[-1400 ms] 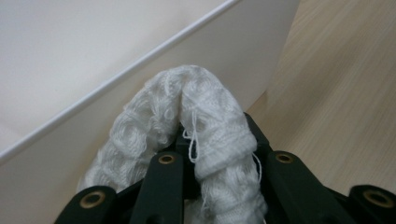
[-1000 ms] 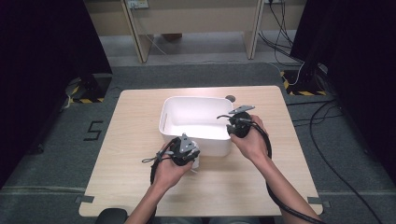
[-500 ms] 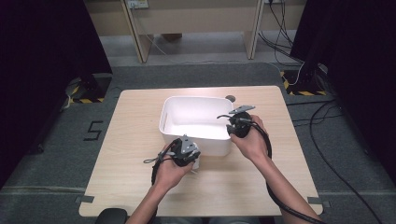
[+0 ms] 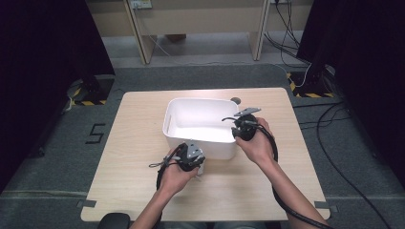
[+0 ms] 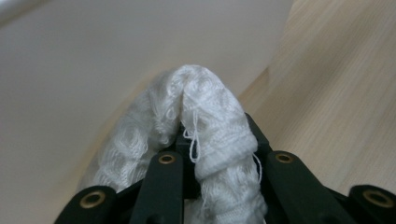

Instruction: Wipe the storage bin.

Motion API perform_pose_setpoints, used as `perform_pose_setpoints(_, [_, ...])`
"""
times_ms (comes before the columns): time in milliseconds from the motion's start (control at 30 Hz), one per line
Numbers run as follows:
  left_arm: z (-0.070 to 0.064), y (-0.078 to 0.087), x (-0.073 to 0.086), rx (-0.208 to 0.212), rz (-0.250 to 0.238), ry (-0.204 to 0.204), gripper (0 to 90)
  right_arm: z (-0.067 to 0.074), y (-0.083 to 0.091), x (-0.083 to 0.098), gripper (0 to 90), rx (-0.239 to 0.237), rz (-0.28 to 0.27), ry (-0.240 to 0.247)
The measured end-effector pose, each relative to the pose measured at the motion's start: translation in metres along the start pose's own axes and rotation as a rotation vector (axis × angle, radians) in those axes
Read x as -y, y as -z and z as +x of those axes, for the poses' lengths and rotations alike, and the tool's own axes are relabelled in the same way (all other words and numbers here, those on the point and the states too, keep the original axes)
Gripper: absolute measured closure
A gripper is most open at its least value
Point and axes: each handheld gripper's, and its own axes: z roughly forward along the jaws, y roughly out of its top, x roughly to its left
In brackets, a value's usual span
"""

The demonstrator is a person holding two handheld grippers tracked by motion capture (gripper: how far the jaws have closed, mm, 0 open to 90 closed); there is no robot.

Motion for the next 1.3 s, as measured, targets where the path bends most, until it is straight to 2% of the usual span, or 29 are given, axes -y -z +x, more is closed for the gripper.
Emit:
perform_pose_setpoints(600, [-0.002, -0.014, 0.006, 0.021, 0.031, 0.007, 74.6, 0.000, 0.000, 0.000, 67.7, 0.001, -0.004, 0.007])
perform_pose_setpoints(1300, [-0.004, -0.018, 0.007, 0.012, 0.034, 0.011, 74.5, 0.001, 0.000, 0.000, 67.7, 0.001, -0.005, 0.003])
